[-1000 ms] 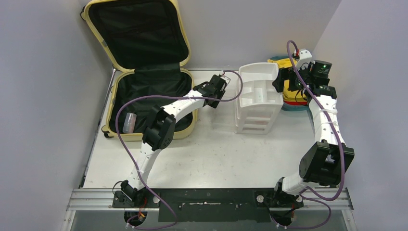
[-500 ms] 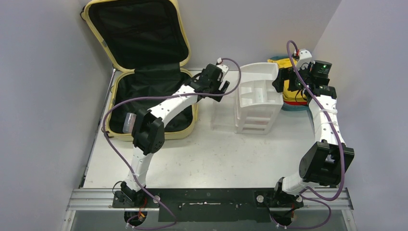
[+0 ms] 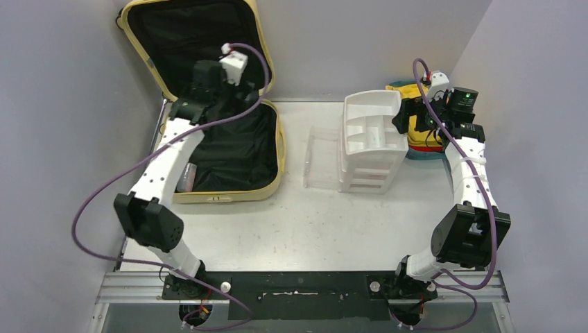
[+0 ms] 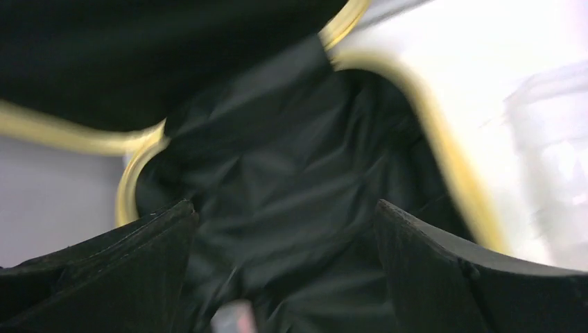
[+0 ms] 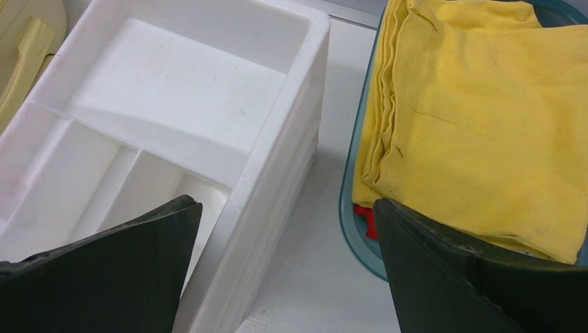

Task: Open, take out, and arrange the luggage
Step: Pick up the personal item from the luggage.

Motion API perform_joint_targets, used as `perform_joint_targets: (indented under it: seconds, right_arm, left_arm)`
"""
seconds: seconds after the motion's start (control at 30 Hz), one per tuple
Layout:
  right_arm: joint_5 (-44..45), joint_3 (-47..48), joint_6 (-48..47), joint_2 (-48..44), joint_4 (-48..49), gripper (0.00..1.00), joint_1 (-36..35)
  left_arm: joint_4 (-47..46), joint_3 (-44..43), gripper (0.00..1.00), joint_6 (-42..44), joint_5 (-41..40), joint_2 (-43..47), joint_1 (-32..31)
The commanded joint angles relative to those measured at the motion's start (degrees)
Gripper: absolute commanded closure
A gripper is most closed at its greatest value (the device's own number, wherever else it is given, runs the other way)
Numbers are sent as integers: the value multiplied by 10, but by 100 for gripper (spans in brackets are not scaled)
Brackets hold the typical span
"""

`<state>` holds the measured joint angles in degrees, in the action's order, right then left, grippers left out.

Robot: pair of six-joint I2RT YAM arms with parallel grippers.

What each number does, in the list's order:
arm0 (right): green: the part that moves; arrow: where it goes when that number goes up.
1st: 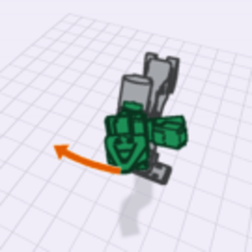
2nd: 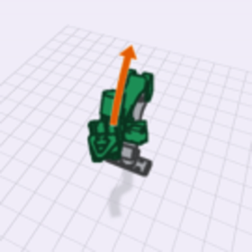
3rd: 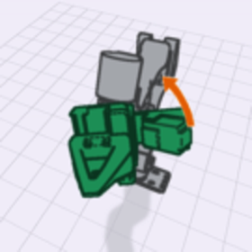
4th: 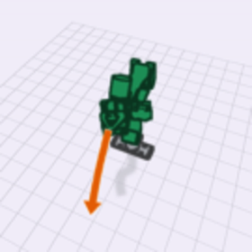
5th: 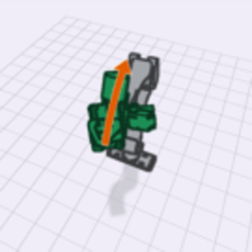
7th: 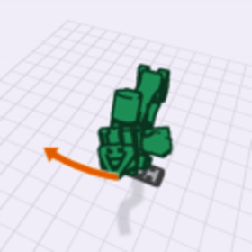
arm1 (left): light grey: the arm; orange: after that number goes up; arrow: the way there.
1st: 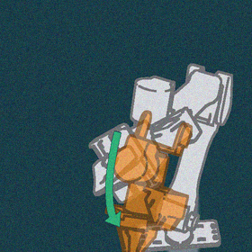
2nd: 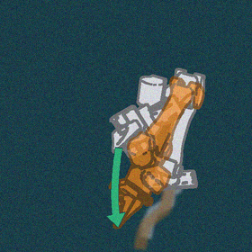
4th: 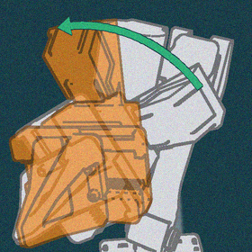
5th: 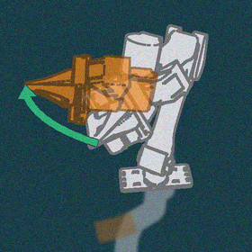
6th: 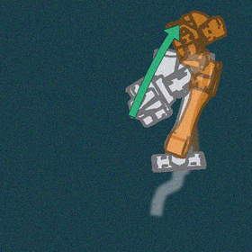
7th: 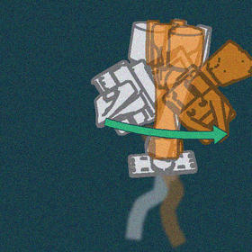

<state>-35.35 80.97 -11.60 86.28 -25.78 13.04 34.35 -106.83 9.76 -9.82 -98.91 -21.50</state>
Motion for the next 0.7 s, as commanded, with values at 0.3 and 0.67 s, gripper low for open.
perform_joint_targets:
  seconds: [0.3,0.67]
  right_arm:
    - [-18,-4,-11,-3,4,0,1]
    - [-23,-5,-10,-4,4,0,2]
  left_arm:
    - [120,270,3,91,164,130,293]
    - [43,389,3,111,165,114,312]
